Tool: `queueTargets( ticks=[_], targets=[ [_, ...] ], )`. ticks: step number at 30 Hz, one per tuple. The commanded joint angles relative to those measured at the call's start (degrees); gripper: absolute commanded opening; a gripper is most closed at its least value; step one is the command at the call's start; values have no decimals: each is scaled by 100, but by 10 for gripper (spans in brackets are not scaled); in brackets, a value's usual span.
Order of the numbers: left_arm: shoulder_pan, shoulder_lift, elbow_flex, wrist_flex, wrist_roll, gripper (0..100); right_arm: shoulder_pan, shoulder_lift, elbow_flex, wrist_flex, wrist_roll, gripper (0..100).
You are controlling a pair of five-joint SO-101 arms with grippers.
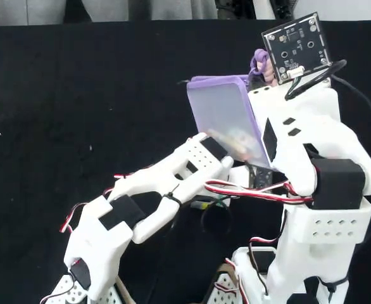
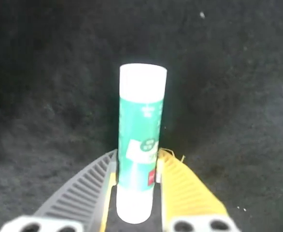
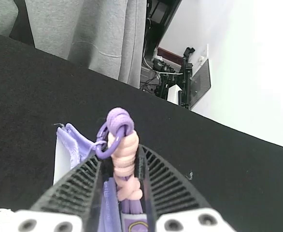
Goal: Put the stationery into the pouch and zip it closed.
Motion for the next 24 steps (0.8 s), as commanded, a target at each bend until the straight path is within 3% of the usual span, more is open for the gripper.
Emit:
queueTargets(
  ticks=[1,10,16,20,24],
  targets=[
    [-119,-88,-268,440,-44,29,70,-31,-347,0,-62,11],
    [-602,-826,163,1275,-26,29,-422,-4,-356,9,-70,11],
    [-673,-2400,1727,1275,-88,29,-519,-4,-338,0,-70,11],
    [-1156,-3613,2536,1310,-132,29,-519,-4,-338,0,-79,11],
    [-1736,-4818,3284,1319,-721,29,-519,-4,-338,-26,-255,11]
  ],
)
